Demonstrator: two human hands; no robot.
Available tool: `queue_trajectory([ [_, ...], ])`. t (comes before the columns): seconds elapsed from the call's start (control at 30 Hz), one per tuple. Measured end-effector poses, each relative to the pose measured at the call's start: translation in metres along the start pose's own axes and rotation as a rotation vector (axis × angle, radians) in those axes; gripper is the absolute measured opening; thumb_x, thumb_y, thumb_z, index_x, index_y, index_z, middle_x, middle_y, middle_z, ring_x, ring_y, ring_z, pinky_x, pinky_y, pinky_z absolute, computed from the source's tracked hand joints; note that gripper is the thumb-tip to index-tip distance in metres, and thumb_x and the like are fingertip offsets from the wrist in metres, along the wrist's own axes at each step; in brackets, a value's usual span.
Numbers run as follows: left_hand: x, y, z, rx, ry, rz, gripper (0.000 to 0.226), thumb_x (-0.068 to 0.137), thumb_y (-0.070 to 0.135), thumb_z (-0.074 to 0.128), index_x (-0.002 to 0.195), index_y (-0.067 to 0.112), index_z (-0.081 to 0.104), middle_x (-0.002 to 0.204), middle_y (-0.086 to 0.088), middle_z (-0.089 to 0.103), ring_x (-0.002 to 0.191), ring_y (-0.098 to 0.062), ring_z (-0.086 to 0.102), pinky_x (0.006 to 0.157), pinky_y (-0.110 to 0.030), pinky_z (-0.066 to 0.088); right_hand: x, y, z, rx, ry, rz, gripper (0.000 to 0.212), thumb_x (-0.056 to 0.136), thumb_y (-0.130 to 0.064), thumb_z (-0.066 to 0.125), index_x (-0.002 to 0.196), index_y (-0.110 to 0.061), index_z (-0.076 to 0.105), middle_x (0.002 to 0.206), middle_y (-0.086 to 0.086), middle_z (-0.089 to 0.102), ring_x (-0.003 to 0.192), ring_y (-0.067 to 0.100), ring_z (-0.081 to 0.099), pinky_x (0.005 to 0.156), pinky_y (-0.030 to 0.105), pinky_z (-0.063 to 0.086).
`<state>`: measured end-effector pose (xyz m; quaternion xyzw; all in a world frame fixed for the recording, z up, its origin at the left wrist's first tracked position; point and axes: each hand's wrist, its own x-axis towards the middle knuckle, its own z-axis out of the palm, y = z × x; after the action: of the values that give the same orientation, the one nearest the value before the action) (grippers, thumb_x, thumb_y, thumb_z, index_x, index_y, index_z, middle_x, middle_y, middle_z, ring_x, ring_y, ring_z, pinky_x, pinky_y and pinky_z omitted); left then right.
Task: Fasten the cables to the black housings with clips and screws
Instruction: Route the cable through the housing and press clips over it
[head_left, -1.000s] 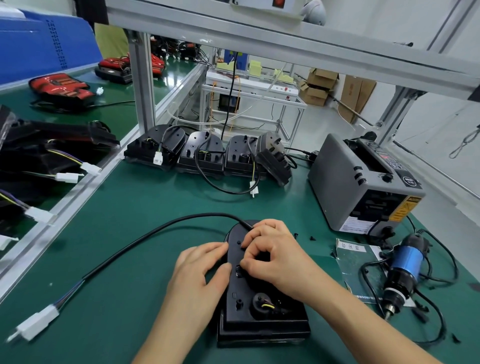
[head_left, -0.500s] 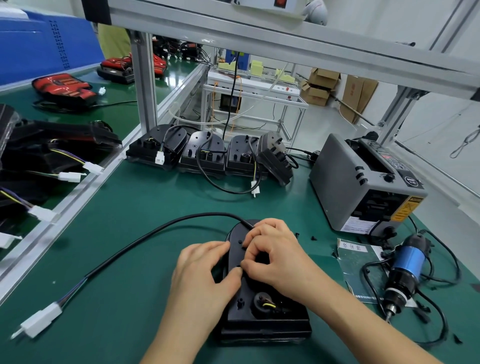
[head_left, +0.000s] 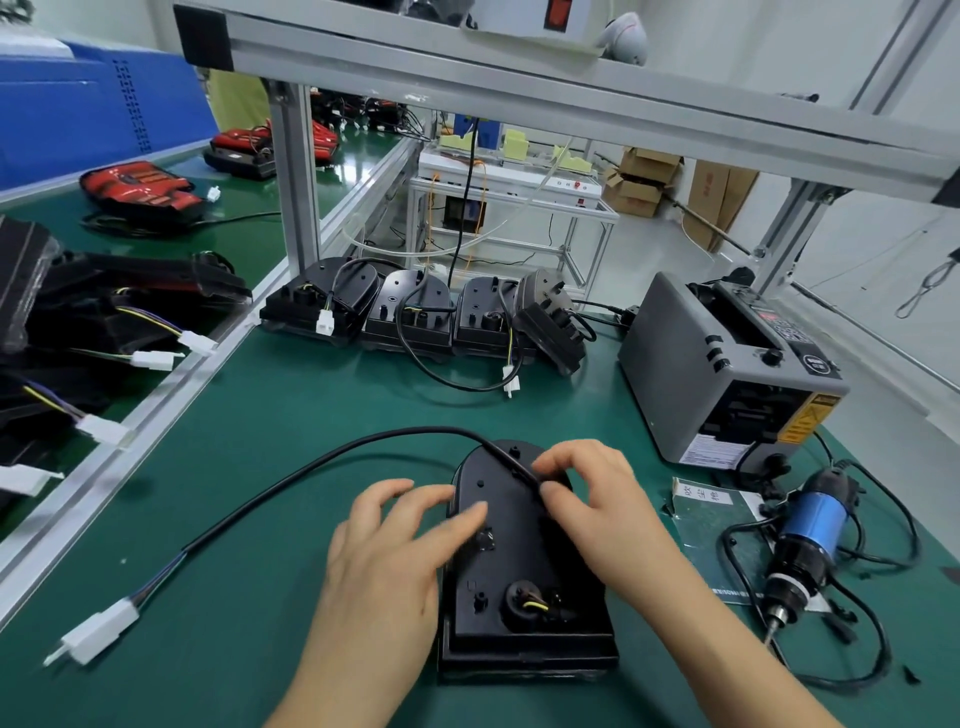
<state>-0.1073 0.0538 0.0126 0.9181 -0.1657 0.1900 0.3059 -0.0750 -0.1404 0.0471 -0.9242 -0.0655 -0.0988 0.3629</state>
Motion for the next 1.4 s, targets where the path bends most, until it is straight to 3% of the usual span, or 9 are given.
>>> queue_trajectory([
  [0.23, -0.006, 0.001, 0.0, 0.286, -0.073, 0.128, 0.062, 0.07, 0.008, 0.03, 0.108, 0.034, 0.071, 0.121, -0.003, 0.063, 0.116, -0.029, 0.044, 0.082, -0.047, 0.049, -0.021, 0.021, -0.002, -0.004, -0.062, 0.287, 0.037, 0.095, -0.024, 0.047, 0.132, -0.028, 0.048, 0.114, -0.012, 0.046, 0.129, 0.009, 0.03, 0.095, 0.022, 0.028],
  [0.5, -0.004, 0.001, 0.003, 0.274, -0.069, 0.159, 0.075, 0.052, -0.01, 0.07, 0.112, 0.034, 0.069, 0.128, -0.002, 0.061, 0.117, -0.032, 0.053, 0.082, -0.047, 0.049, -0.026, 0.02, 0.007, 0.076, -0.075, 0.348, 0.037, 0.096, -0.031, 0.041, 0.133, -0.03, 0.046, 0.126, -0.004, 0.056, 0.123, 0.012, 0.045, 0.104, 0.038, 0.037],
  [0.63, 0.011, -0.001, -0.006, 0.159, -0.162, 0.175, 0.065, 0.068, -0.007, 0.068, 0.114, 0.039, 0.067, 0.137, 0.008, 0.052, 0.127, -0.028, 0.046, 0.096, -0.046, 0.04, -0.028, 0.02, 0.006, 0.104, -0.067, 0.373, 0.037, 0.097, -0.034, 0.04, 0.133, -0.031, 0.046, 0.126, -0.006, 0.055, 0.123, 0.011, 0.045, 0.105, 0.037, 0.037],
  [0.7, 0.024, -0.013, -0.016, 0.088, -0.214, 0.065, 0.055, 0.084, 0.005, 0.059, 0.128, 0.038, 0.056, 0.144, 0.014, 0.04, 0.132, -0.02, 0.034, 0.107, -0.038, 0.031, -0.028, 0.018, 0.004, 0.11, -0.074, 0.38, 0.035, 0.098, -0.034, 0.039, 0.132, -0.031, 0.047, 0.125, -0.007, 0.056, 0.121, 0.012, 0.046, 0.104, 0.036, 0.037],
  [0.8, 0.046, -0.047, -0.042, 0.445, -0.081, -0.189, 0.05, 0.089, 0.037, 0.058, 0.137, 0.028, 0.046, 0.14, 0.004, 0.046, 0.125, -0.025, 0.04, 0.097, -0.039, 0.039, -0.027, 0.018, 0.0, 0.122, -0.086, 0.381, 0.034, 0.098, -0.032, 0.04, 0.13, -0.031, 0.049, 0.123, -0.01, 0.058, 0.118, 0.011, 0.049, 0.101, 0.033, 0.038],
  [0.93, 0.054, -0.093, -0.078, 0.733, -0.359, -0.659, 0.046, 0.083, 0.068, 0.047, 0.113, 0.035, 0.055, 0.116, 0.009, 0.058, 0.112, -0.017, 0.05, 0.083, -0.033, 0.034, -0.031, 0.018, 0.0, 0.122, -0.082, 0.386, 0.035, 0.097, -0.032, 0.041, 0.131, -0.031, 0.048, 0.125, -0.009, 0.056, 0.116, 0.01, 0.049, 0.099, 0.031, 0.038],
  [1.13, 0.041, -0.102, -0.073, 0.365, -0.414, -0.718, 0.021, 0.084, 0.037, 0.063, 0.077, 0.018, 0.062, 0.079, 0.003, 0.065, 0.078, -0.014, 0.061, 0.071, -0.026, 0.046, -0.034, 0.018, 0.005, 0.141, -0.091, 0.406, 0.043, 0.097, -0.032, 0.041, 0.14, -0.025, 0.042, 0.136, 0.0, 0.049, 0.128, 0.014, 0.041, 0.108, 0.035, 0.033],
  [1.27, 0.03, -0.06, -0.067, -0.19, -0.401, -0.674, 0.032, 0.083, 0.031, 0.065, 0.058, 0.015, 0.055, 0.043, 0.003, 0.054, 0.038, -0.01, 0.046, 0.04, -0.019, 0.035, -0.037, 0.015, 0.006, 0.156, -0.092, 0.412, 0.038, 0.096, -0.031, 0.041, 0.133, -0.029, 0.047, 0.13, -0.004, 0.053, 0.127, 0.016, 0.041, 0.107, 0.038, 0.033],
  [1.4, 0.016, -0.009, -0.034, -0.481, -0.42, -0.629, 0.031, 0.091, 0.029, 0.058, 0.065, 0.014, 0.055, 0.05, 0.0, 0.059, 0.038, -0.015, 0.052, 0.035, -0.018, 0.032, -0.04, 0.012, 0.006, 0.204, -0.086, 0.41, 0.024, 0.094, -0.025, 0.042, 0.11, -0.033, 0.058, 0.112, -0.006, 0.062, 0.117, 0.018, 0.048, 0.102, 0.043, 0.037],
])
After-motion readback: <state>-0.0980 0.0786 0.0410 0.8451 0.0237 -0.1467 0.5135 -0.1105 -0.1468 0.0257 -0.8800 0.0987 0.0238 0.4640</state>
